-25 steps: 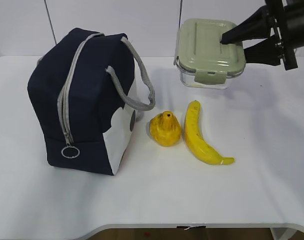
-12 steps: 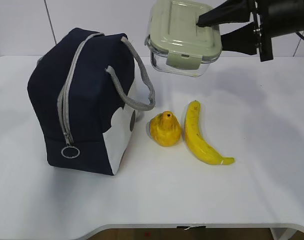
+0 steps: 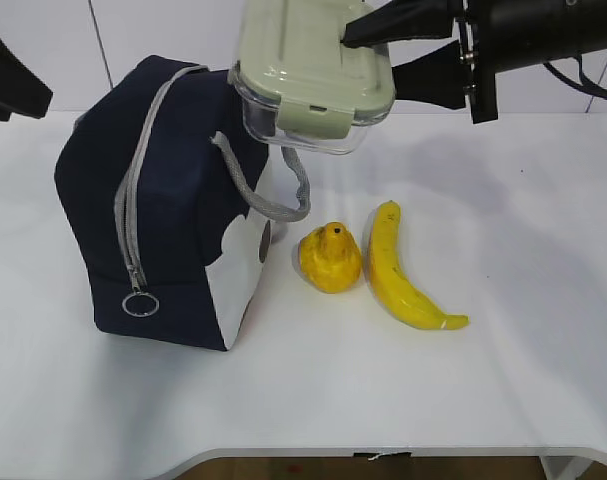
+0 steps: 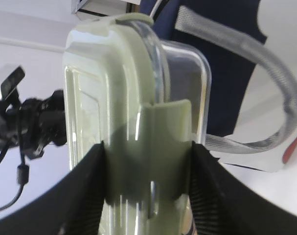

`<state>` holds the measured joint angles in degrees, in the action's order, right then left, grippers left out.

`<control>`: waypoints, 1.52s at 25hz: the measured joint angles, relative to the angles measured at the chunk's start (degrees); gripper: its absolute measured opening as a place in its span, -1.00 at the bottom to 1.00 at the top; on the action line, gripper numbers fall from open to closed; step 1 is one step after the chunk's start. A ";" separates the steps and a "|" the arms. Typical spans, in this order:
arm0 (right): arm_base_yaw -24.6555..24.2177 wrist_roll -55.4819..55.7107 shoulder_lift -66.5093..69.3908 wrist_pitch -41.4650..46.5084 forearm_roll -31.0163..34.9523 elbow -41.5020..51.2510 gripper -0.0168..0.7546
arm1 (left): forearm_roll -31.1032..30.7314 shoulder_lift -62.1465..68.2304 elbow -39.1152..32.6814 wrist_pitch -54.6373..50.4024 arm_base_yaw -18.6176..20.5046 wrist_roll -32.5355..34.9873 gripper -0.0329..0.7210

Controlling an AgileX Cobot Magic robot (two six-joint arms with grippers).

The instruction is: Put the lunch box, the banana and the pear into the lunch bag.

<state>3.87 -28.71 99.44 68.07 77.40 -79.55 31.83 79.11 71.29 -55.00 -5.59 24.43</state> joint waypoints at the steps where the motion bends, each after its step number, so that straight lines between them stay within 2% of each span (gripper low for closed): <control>1: 0.52 0.00 0.00 0.00 0.34 0.00 0.02 | 0.32 1.78 1.73 -0.37 0.00 1.14 0.05; 5: 2.46 -0.19 0.00 0.00 1.82 0.00 0.02 | 1.90 7.92 8.38 -2.05 0.00 4.16 0.05; 11: 4.94 -1.99 0.00 0.00 3.58 0.00 0.02 | 4.70 16.37 15.89 -6.78 0.10 5.21 0.06; 24: 6.65 -3.97 0.00 -1.80 6.65 0.00 0.02 | 7.54 24.39 17.11 -7.29 0.10 5.60 0.03; 26: 7.11 -4.23 0.00 -3.06 6.77 0.00 0.02 | 7.63 24.79 17.11 -7.29 0.10 5.60 -0.09; 30: 7.74 -4.50 0.10 -4.54 7.57 0.00 0.02 | 7.63 24.79 18.58 -8.49 0.10 5.81 -0.72; 31: 7.87 -4.66 0.10 -4.66 8.07 0.00 0.02 | 7.63 24.79 19.27 -9.33 0.10 6.06 -0.82; 38: 8.50 -6.70 0.10 -7.09 9.49 0.00 0.02 | 8.94 24.79 27.28 -14.95 0.10 6.25 -0.88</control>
<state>12.37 -35.41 99.54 60.98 86.90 -79.55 40.77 103.91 98.57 -69.95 -5.49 30.68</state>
